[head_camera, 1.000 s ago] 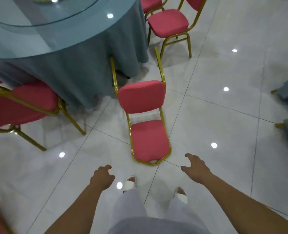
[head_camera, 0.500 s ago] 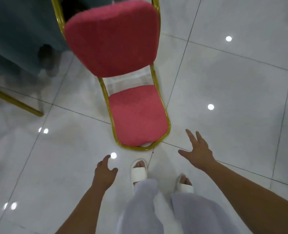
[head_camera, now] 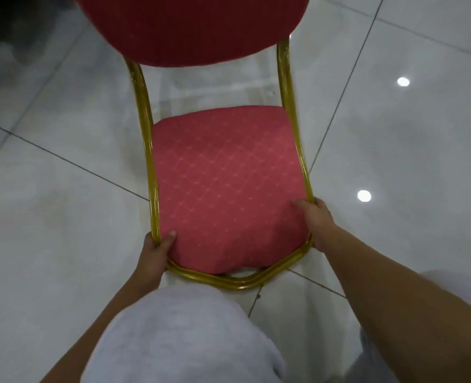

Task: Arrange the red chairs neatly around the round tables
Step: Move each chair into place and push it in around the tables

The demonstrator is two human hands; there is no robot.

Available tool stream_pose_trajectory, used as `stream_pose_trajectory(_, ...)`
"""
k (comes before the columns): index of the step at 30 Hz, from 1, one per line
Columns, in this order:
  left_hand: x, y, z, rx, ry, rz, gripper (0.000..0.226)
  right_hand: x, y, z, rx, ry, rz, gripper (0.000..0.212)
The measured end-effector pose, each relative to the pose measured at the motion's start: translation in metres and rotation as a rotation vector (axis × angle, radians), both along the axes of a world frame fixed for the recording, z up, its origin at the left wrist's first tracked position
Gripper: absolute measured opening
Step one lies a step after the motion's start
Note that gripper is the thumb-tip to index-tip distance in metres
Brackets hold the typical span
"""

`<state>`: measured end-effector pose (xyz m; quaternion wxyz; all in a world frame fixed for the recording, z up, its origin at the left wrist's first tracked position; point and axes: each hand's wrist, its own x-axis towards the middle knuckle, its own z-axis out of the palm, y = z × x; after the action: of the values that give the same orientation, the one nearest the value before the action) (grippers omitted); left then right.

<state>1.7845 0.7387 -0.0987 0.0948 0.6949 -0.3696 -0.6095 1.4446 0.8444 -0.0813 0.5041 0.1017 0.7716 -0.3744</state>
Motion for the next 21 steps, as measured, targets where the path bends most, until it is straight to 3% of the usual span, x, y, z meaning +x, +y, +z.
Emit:
stream_pose_trajectory(2, 0.002, -0.003, 0.009, 0.04, 0.06, 0.03, 0.037, -0.001, -0.006, 0.007, -0.008, -0.029, 0.009, 0.046)
stream_pose_trajectory(5, 0.005, -0.008, 0.059, 0.136, 0.07, 0.039, 0.035, 0.005, 0.004, 0.059, 0.019, -0.072, 0.001, 0.041)
stream_pose_trajectory(10, 0.02, -0.007, 0.196, 0.195, 0.038, 0.024, 0.036, 0.003, 0.026, 0.194, 0.113, -0.108, 0.168, 0.06)
stream_pose_trajectory(17, -0.004, 0.007, 0.436, 0.237, 0.071, 0.06, 0.021, -0.03, 0.012, 0.448, 0.197, -0.048, 0.343, 0.077)
stream_pose_trajectory(21, -0.028, -0.021, 0.563, 0.281, 0.139, 0.019, 0.031, -0.059, -0.021, 0.589, 0.17, -0.007, 0.421, 0.087)
